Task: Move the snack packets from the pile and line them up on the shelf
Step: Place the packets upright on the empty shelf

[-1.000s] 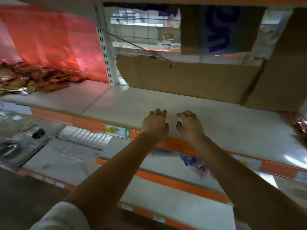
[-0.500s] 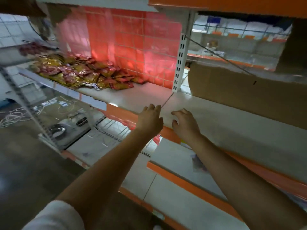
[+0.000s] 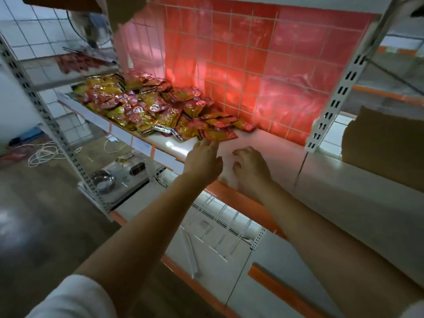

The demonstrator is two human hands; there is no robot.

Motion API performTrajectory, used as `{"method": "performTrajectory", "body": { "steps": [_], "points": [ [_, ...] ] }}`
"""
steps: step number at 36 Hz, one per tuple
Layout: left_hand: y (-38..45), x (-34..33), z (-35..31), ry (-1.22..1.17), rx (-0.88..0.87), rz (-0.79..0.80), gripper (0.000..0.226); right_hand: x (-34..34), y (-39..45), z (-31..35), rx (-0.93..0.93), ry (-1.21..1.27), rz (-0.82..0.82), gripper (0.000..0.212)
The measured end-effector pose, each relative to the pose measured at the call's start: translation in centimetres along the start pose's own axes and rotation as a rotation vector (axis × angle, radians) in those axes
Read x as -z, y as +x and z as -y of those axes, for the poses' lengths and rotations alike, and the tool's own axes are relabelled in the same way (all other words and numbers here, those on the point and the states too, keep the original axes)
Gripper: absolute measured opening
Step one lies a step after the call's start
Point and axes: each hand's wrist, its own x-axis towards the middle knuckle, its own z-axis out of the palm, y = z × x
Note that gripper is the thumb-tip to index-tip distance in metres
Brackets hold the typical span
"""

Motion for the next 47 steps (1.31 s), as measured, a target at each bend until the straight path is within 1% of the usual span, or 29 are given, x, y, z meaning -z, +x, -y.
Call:
{"method": "performTrajectory", "body": {
  "steps": [4,7,10,12,15,18,21,23,25,28,30,32,34,36,38,41,43,45,47],
  "points": [
    [3.1,0.4,3.6,0.011,0.017,0.035,0.043,-1.7,3.1,1.2,-0.065,-0.021,0.053,0.039],
    [5.6,0.6,6.2,0.024,0.013,0.068,0.044,-3.0,5.5,2.2,-0.152,0.029,0.061,0.036],
    [8.0,0.5,8.8,0.032,-0.017,0.084,0.042,-4.9,8.1,3.4,-0.240,0.145,-0.012,0.033],
    [9.5,0.1,10.4,0.004,-0.045,0.068,0.041,-5.9,9.8,4.2,-0.302,0.202,-0.081,0.033],
    [11.6,-0.5,12.4,-0.043,-0.079,0.085,0.036,-6.5,12.4,5.1,-0.488,0.178,-0.149,0.030],
    [13.4,-0.7,13.5,-0.071,-0.114,0.155,0.032,-7.1,14.6,5.6,-0.664,0.086,-0.218,0.045],
    [15.0,-1.2,14.0,-0.073,-0.107,0.214,0.029,-7.7,15.9,5.8,-0.780,0.045,-0.188,0.067],
    [15.9,-1.4,14.0,-0.069,-0.094,0.236,0.028,-8.0,16.2,5.9,-0.810,0.006,-0.176,0.081],
    [16.9,-1.8,14.0,-0.072,-0.072,0.256,0.033,-8.2,16.4,5.8,-0.818,-0.018,-0.175,0.088],
    [18.1,-2.4,13.6,-0.052,-0.026,0.325,0.049,-8.1,16.4,5.7,-0.850,0.004,-0.171,0.094],
    [18.5,-2.7,13.3,-0.013,-0.014,0.353,0.062,-7.8,16.3,5.4,-0.897,0.007,-0.162,0.092],
    [18.7,-2.9,13.1,0.020,-0.013,0.355,0.073,-7.5,15.9,5.1,-0.933,-0.009,-0.159,0.083],
    [19.0,-3.0,13.1,0.035,-0.020,0.357,0.080,-7.2,15.2,4.8,-0.955,-0.032,-0.153,0.077],
    [19.4,-3.0,13.1,0.012,-0.010,0.369,0.081,-6.9,14.5,4.5,-0.990,-0.043,-0.171,0.074],
    [19.6,-3.0,13.0,-0.030,0.010,0.383,0.080,-6.7,14.0,4.4,-1.023,-0.043,-0.192,0.076],
    [19.5,-2.8,12.4,-0.082,0.064,0.410,0.079,-6.3,13.4,4.5,-1.065,0.018,-0.178,0.092],
    [19.3,-2.8,11.9,-0.135,0.113,0.406,0.072,-6.0,13.0,4.6,-1.082,0.057,-0.164,0.102],
    [19.2,-3.0,11.6,-0.177,0.166,0.393,0.067,-5.7,12.6,4.8,-1.072,0.062,-0.151,0.107],
    [19.0,-3.2,11.3,-0.211,0.214,0.372,0.061,-5.6,12.1,4.8,-1.054,0.060,-0.133,0.106]
  ]
}}
